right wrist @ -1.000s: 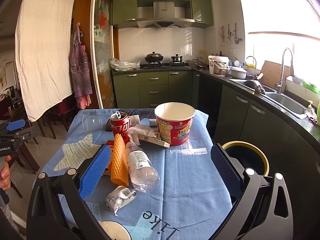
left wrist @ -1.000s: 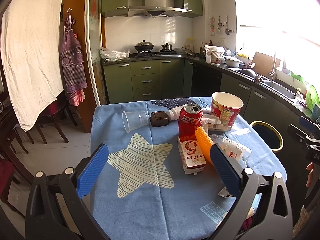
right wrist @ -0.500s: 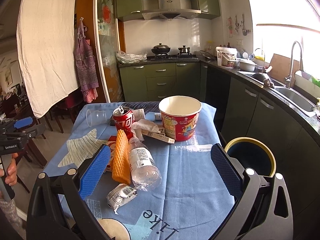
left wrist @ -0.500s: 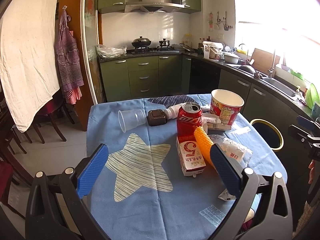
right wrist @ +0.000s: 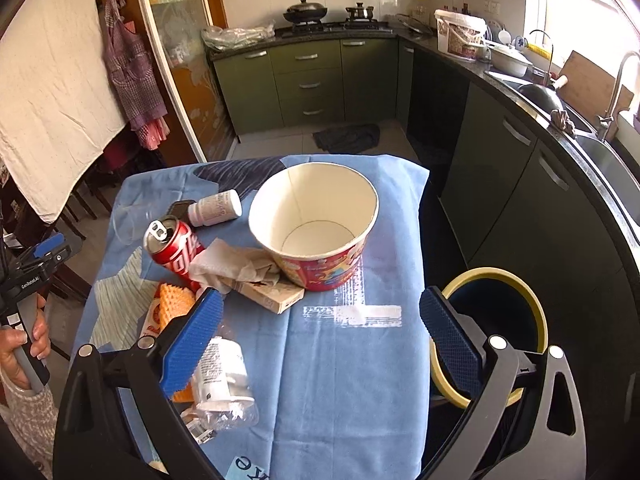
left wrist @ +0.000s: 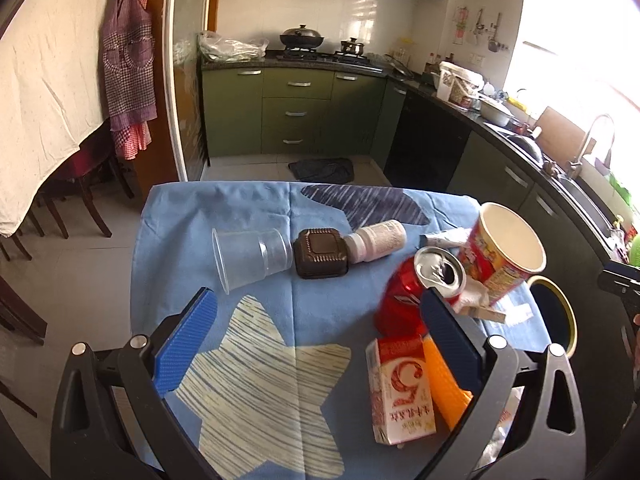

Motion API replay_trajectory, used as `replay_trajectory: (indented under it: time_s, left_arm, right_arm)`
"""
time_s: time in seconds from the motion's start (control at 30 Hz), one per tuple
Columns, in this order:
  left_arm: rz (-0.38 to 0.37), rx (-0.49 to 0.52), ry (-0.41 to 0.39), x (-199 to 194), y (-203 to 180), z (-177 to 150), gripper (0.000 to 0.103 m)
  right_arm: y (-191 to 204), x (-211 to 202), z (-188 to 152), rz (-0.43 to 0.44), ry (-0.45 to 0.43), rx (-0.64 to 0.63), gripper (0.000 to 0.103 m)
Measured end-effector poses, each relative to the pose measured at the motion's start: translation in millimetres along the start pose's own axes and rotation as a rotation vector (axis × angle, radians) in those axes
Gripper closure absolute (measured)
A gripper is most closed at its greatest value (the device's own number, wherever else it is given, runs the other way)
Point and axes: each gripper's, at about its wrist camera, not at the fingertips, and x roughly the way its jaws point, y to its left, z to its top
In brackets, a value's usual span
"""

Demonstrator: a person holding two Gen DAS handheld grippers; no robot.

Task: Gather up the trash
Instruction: 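Grasp the rim of the red-and-white paper bucket with the right tool, then carry the bucket over the yellow-rimmed bin and open the right tool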

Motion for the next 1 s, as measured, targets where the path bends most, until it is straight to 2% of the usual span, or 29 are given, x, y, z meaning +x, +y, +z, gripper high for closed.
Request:
replay_trajectory:
  time_s: [0.07,0.13,0.23,0.33,0.5,0.57,0.63,0.7,0.87,1.0]
  left_arm:
    - [0.024,-0.020,-0.011,18.1,3.4,6.5,0.006]
    - [0.047,-0.035,-0.011,34.8,5.5,11.1,0.006]
    - [0.044,-0.039,0.002,60.2,7.1,12.0,0.006]
    - [0.037,-0.043,0.016,79.3,10.7,9.5,0.006]
    - [0.031,-0.042,0.028,95.9,16.4,4.2,0.006]
    - [0.035,-0.041,0.023,96.6,18.8,3.5,0.006]
    - [0.029,-0.047,0.019,96.8,20.5,1.8,0.006]
    - [0.013,-0.052,0.025,98.2,21.6,-0.4,0.006]
    - [-0.007,-0.033,0.052,105.0,17.5,-7.8,0.006]
    - [-0.022,-0.027,0.044,101.3,16.6,-9.5,0.006]
  right_arm:
    - [-7.9,22.1,21.5,0.011,0.055,0.029,0.015]
    - [-18.0,45.1,38.9,0.035,0.112,0.071,0.033]
    - [-33.3,80.0,61.7,-0.007,0.189,0.115,0.053]
    - [-51.8,113.3,75.3,-0.022,0.259,0.173,0.067]
    - [-69.2,148.2,87.0,-0.069,0.314,0.205,0.078]
    - [-71.3,155.8,87.2,-0.073,0.331,0.210,0.079]
    - [-73.4,162.2,87.1,-0.078,0.341,0.207,0.091]
    - [-74.1,163.9,85.4,-0.086,0.336,0.204,0.096]
    - [-73.6,152.3,82.3,-0.066,0.299,0.207,0.098]
    - [-89.5,119.5,82.5,-0.052,0.247,0.226,0.098]
